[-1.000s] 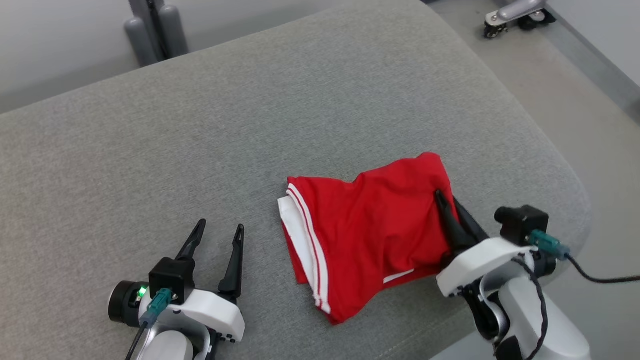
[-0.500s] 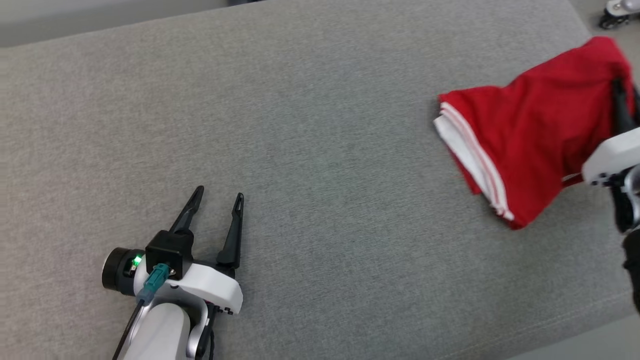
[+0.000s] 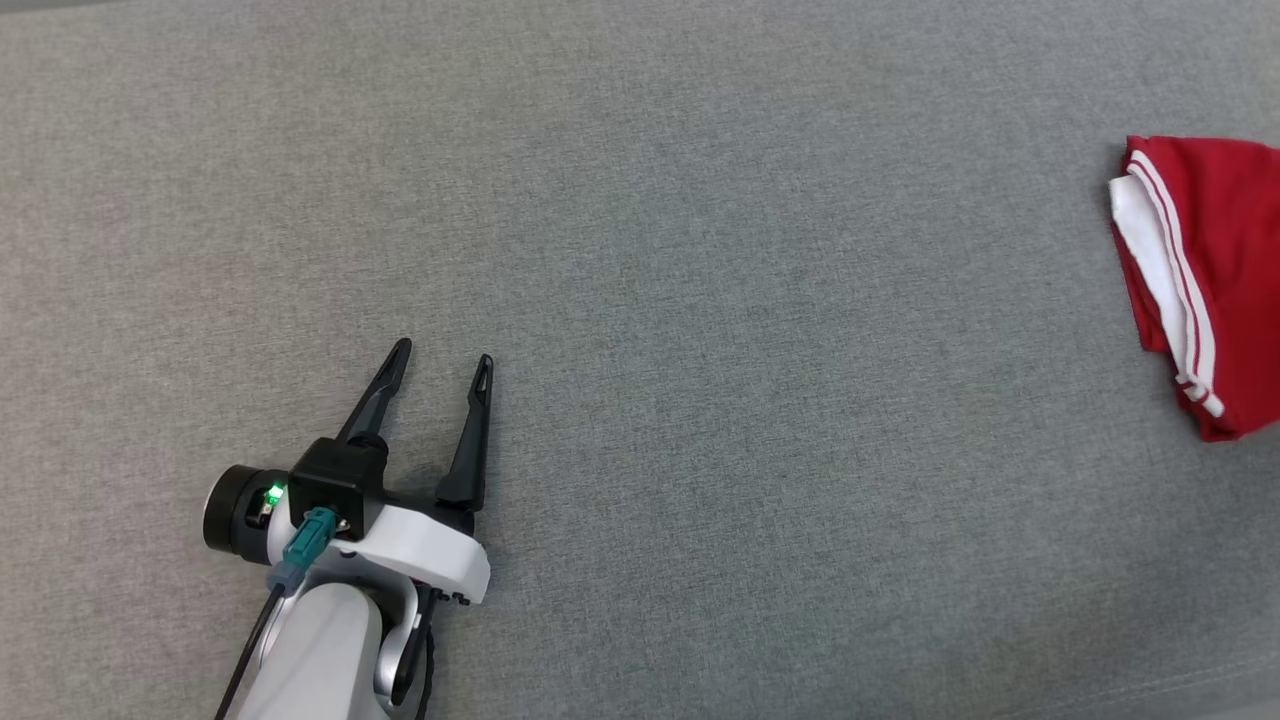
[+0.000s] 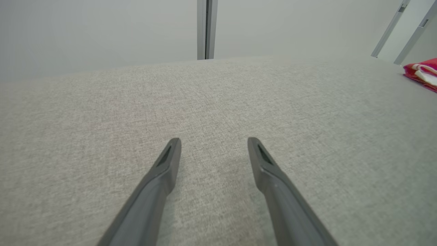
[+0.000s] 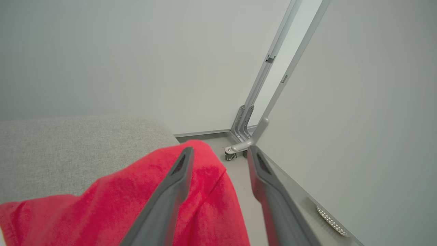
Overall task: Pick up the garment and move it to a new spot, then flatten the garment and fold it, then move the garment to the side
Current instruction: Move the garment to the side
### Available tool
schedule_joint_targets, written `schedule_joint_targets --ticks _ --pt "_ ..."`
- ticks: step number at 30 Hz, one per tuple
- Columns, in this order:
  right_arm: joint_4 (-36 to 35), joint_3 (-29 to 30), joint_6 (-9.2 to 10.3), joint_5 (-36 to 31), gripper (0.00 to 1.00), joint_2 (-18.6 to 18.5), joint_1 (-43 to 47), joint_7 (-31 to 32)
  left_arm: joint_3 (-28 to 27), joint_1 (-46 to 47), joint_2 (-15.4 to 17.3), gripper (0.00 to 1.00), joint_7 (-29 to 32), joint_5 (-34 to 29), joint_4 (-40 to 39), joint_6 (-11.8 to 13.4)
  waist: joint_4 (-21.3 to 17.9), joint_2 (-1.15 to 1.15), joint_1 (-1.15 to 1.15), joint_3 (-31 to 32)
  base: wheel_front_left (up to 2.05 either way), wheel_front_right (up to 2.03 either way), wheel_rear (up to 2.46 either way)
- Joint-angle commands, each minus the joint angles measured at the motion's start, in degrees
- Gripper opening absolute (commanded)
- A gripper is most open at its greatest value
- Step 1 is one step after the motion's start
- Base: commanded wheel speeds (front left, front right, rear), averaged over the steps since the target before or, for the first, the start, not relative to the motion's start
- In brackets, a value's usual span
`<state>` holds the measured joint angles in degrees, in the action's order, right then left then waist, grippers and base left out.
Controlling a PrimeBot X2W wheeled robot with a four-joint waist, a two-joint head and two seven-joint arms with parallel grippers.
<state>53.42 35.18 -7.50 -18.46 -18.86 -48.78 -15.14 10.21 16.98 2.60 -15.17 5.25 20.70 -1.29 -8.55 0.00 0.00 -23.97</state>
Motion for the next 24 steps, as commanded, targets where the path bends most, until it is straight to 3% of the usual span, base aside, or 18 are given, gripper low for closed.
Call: schedule_joint_targets --ticks 1,4,8,16,24 --pt "-2.0 2.1 0.02 -1.5 1.00 0.6 -0.4 0.0 -0.1 0.4 0.6 1.00 0.1 0.3 0.6 0.1 0.3 0.00 0.00 0.2 0.00 0.00 0.00" --pt "-4.6 3.3 0.02 -2.4 1.00 1.8 -0.9 0.0 0.0 0.1 0.5 1.00 0.1 0.8 0.6 0.5 0.7 0.00 0.00 1.0 0.00 0.00 0.00" --pt "-7.0 -0.2 0.02 0.0 1.00 3.7 -1.0 0.0 -0.3 -0.7 0.5 1.00 0.0 1.4 0.3 1.0 1.0 0.00 0.00 2.2 0.00 0.00 0.00" --pt "-17.3 -17.0 0.02 11.0 1.00 10.6 7.6 0.0 -1.6 -2.8 0.4 1.00 0.0 3.2 0.0 2.5 2.2 0.00 0.00 6.2 0.00 0.00 0.00" --pt "-23.7 -28.5 0.02 19.9 1.00 14.3 20.2 0.0 -2.8 -5.0 0.4 1.00 0.0 4.7 0.3 3.5 4.7 0.00 0.00 10.4 0.00 0.00 0.00"
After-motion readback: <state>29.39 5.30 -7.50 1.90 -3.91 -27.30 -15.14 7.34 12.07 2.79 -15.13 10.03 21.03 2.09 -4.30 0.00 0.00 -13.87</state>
